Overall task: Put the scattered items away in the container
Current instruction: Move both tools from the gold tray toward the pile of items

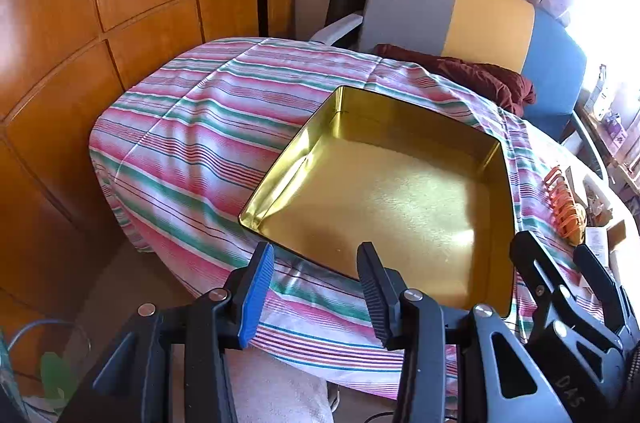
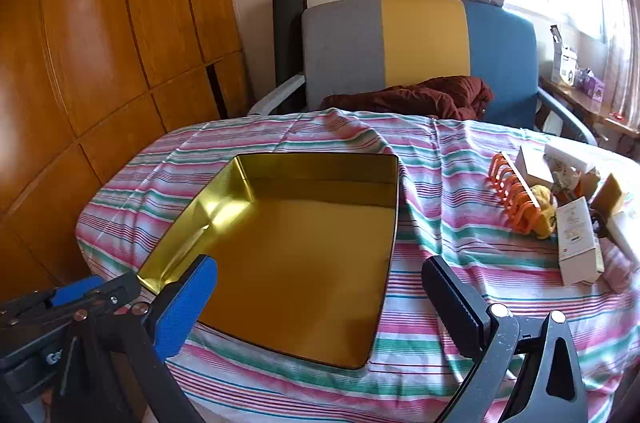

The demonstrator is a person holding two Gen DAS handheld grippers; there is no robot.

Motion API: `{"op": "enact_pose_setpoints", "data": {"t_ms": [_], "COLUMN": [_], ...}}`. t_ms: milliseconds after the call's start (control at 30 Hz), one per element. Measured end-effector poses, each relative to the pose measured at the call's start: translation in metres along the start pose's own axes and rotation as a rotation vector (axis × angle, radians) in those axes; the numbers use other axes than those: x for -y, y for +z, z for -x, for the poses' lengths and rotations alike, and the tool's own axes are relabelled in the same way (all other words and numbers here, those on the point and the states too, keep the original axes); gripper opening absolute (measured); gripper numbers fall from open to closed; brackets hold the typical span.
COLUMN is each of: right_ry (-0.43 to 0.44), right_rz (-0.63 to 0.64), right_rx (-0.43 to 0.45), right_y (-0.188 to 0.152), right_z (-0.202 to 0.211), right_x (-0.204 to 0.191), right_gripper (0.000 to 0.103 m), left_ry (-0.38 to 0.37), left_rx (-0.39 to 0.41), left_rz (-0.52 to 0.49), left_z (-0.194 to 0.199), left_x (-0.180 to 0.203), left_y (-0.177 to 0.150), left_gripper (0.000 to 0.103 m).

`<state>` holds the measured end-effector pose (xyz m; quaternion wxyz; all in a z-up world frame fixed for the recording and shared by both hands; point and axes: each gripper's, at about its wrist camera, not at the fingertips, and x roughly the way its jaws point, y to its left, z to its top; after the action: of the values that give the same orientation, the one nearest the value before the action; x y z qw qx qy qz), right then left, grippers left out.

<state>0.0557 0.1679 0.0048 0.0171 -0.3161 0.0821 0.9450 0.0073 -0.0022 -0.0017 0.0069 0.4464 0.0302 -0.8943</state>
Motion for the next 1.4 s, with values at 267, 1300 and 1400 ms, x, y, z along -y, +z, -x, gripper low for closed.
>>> {"op": "enact_pose_setpoints", "data": {"t_ms": [267, 1300, 1400], "right_ry": [0.018, -0.101, -0.148], "right_rz": [0.042, -0.149, -0.183], "right_rx": [-0.011, -0.059, -0.071], "right_y": [-0.002, -0.012, -0.022], "right_z": [0.0, 0.01, 0.013], "right_x": [-0.007, 0.087, 0.116], "right_gripper": [0.103, 0.103, 0.103], "left_ry": [0.063, -0.102, -0.149], "left_rx": [0.057, -0.041, -0.061], "left_rz": [-0.043, -0.232, -0.287], "left_z": [0.005, -0.02, -0.022], "left_x": [0.008, 0.087, 0.108], "left_y": [-0.003, -0.035, -0.041], "left_gripper": [0.044, 0.044, 0.044]}}
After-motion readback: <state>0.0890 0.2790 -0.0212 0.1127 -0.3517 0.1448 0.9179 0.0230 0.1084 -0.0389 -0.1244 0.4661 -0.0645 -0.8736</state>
